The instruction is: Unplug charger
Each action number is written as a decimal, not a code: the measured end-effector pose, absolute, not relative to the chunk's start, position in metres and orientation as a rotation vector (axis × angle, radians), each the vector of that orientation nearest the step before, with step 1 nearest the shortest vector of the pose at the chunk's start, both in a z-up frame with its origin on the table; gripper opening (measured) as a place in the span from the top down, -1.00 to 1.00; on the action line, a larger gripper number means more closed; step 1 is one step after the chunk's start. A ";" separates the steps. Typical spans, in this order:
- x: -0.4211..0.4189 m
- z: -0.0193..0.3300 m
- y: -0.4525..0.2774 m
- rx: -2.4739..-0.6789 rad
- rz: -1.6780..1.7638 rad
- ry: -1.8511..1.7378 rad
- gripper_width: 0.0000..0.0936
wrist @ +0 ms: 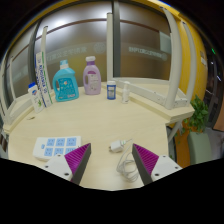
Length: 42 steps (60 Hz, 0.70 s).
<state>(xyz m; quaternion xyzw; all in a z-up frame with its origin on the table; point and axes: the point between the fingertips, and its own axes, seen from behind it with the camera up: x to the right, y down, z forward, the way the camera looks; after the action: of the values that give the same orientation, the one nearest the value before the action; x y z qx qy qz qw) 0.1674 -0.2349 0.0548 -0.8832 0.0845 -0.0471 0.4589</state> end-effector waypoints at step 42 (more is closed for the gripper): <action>0.080 0.268 -0.585 -2.088 -0.246 0.170 -0.83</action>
<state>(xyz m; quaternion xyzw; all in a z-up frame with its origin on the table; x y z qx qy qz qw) 0.0804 -0.5846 0.2679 -0.8610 0.0703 -0.1015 0.4933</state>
